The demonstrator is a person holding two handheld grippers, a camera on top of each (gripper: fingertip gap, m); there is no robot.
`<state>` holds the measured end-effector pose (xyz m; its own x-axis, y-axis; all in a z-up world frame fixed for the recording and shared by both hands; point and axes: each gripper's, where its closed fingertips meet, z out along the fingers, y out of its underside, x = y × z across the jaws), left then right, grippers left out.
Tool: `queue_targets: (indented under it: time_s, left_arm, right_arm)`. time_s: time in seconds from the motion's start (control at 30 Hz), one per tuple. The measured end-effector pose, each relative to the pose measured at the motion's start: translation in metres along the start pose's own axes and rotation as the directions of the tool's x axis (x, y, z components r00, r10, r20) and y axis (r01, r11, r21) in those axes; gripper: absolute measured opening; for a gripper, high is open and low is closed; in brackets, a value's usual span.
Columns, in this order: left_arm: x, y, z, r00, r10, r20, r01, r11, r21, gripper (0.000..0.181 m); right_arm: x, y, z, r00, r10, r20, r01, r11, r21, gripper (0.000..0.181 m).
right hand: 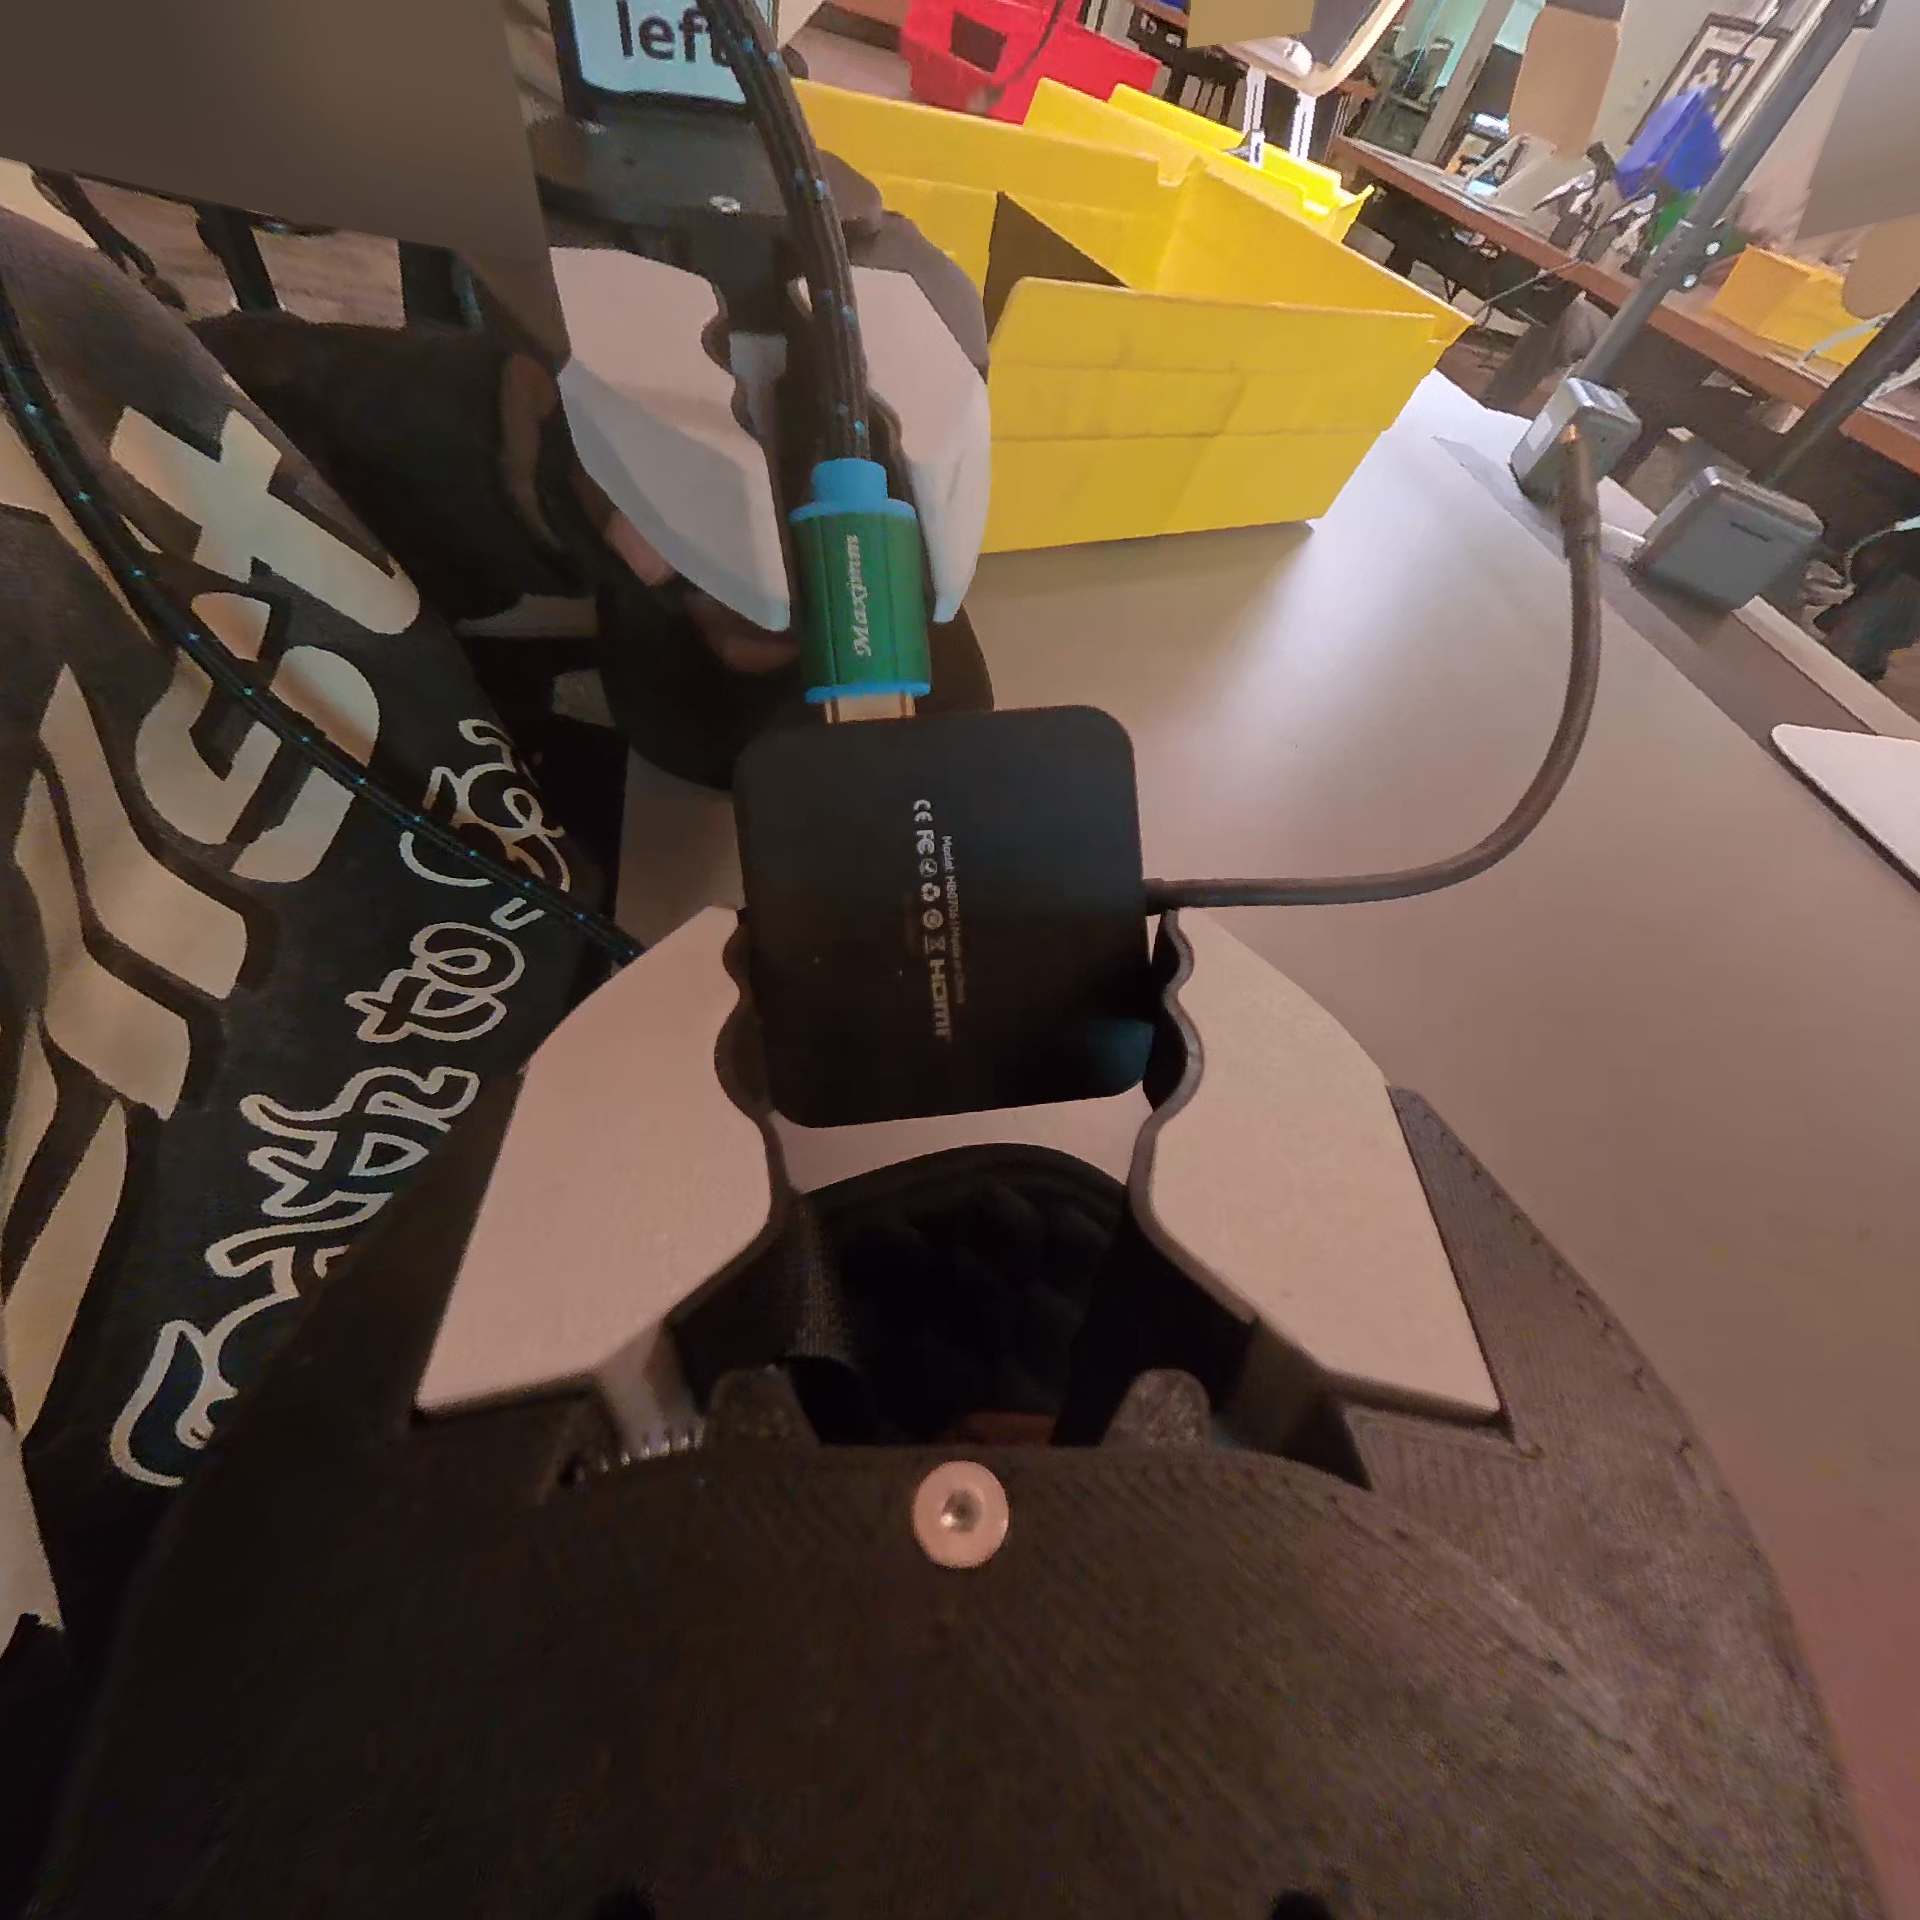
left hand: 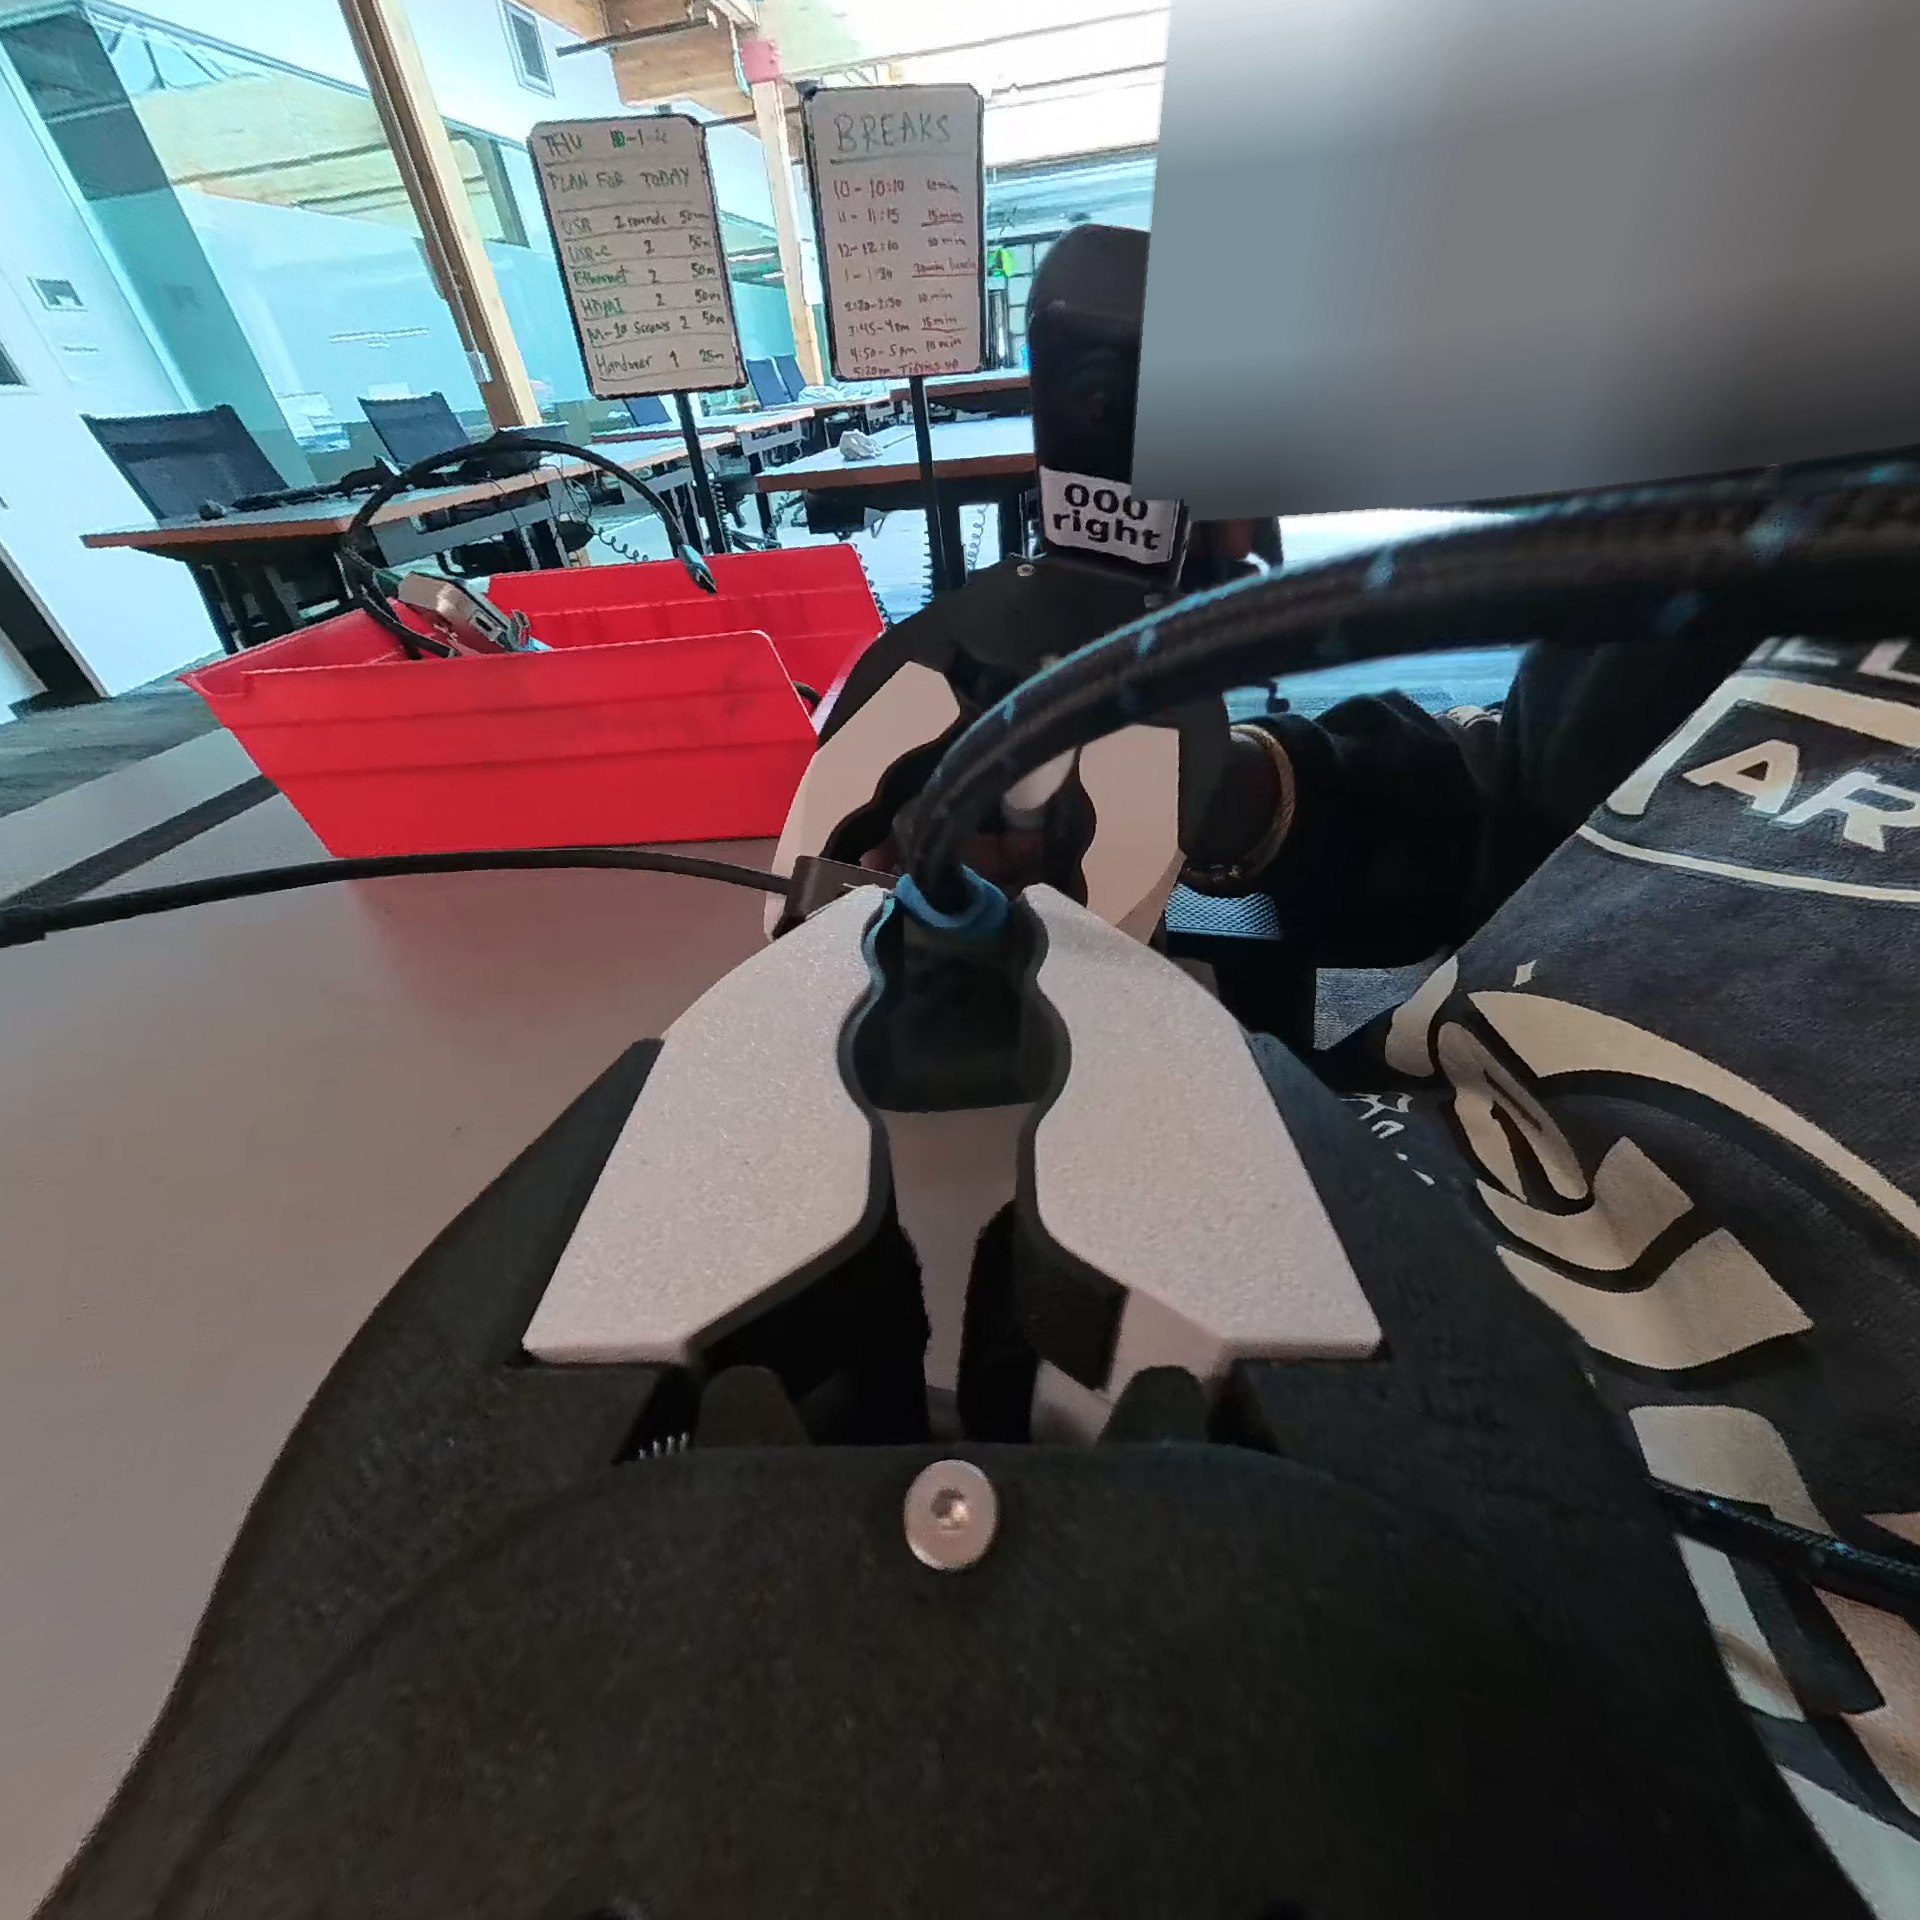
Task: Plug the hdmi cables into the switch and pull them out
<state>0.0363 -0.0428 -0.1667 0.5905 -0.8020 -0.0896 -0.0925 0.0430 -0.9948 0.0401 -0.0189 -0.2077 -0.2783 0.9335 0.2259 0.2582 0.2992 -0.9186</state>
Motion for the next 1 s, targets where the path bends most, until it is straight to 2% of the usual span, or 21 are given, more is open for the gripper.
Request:
queue_targets:
  time_s: [0.1, 0.2, 0.27, 0.43, 0.83, 1.0]
  left_arm:
    - [0.001, -0.007, 0.001, 1.000, 0.002, 0.010, -0.002, 0.998, 0.056, 0.020]
    - [0.003, -0.022, 0.003, 1.000, -0.019, 0.010, 0.017, 0.982, 0.186, 0.020]
    - [0.005, -0.027, 0.005, 1.000, -0.024, 0.015, 0.020, 0.973, 0.229, 0.020]
    - [0.009, -0.026, 0.007, 0.999, -0.035, -0.006, 0.036, 0.977, 0.210, 0.020]
    - [0.005, -0.023, 0.010, 0.998, 0.006, 0.066, -0.019, 0.981, 0.195, 0.020]
    - [0.005, -0.023, 0.009, 0.996, -0.080, -0.032, 0.085, 0.975, 0.205, 0.021]
  right_arm:
    - [0.001, -0.007, -0.004, 1.000, 0.010, -0.001, -0.010, 0.998, 0.058, 0.073]
    - [0.002, -0.022, -0.009, 1.000, 0.014, -0.005, -0.013, 0.987, 0.162, 0.073]
    - [0.002, -0.025, -0.012, 1.000, -0.001, -0.018, 0.004, 0.981, 0.192, 0.073]
    - [-0.001, -0.026, -0.014, 1.000, -0.024, -0.017, 0.027, 0.978, 0.208, 0.073]
    - [0.003, -0.025, -0.012, 1.000, -0.007, -0.031, 0.013, 0.979, 0.203, 0.074]
    - [0.002, -0.032, -0.011, 0.999, -0.015, -0.042, 0.024, 0.973, 0.228, 0.074]
